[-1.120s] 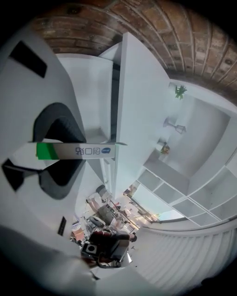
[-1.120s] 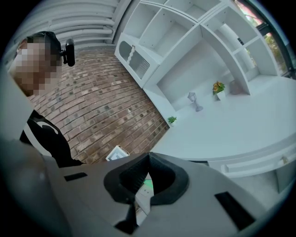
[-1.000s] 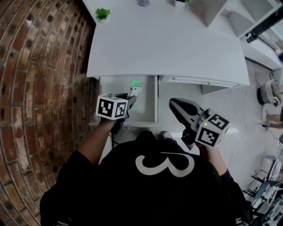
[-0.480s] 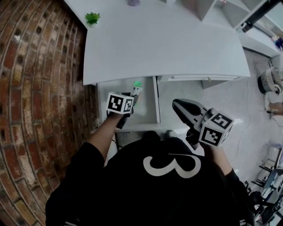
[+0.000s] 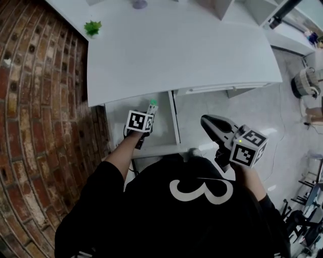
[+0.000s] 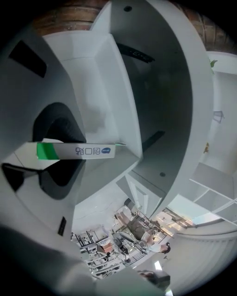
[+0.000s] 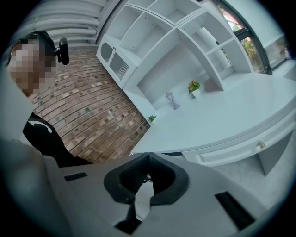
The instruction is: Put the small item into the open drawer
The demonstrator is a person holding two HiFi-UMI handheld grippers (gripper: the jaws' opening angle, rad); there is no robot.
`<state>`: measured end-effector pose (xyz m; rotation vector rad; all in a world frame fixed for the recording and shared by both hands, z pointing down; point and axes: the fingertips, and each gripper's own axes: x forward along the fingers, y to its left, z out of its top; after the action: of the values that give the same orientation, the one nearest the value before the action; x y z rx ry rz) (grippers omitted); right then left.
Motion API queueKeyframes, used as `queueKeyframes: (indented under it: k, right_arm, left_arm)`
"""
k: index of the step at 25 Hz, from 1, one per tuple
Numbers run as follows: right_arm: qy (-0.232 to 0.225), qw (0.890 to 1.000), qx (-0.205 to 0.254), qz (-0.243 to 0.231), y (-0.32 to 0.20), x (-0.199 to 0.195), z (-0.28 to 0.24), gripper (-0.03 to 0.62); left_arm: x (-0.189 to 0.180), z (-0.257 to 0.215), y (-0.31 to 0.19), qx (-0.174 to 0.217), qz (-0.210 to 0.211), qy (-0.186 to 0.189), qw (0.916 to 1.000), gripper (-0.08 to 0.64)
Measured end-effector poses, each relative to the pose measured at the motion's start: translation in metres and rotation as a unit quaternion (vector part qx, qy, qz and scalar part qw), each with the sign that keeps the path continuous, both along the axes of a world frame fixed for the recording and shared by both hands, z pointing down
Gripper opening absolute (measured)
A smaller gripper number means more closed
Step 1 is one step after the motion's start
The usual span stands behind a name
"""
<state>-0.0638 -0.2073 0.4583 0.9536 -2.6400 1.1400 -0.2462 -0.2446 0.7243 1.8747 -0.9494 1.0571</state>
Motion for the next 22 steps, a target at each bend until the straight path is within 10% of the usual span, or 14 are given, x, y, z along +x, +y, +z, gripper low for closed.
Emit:
queueKeyframes:
  k: [22]
  right_arm:
    - [0.009, 1.0, -0.01, 0.017, 0.003, 0.022, 0.001, 0.011]
  left_arm:
    - [-0.002, 0.027, -0.002, -0.002, -0.012, -0.039, 0.9992, 0.184]
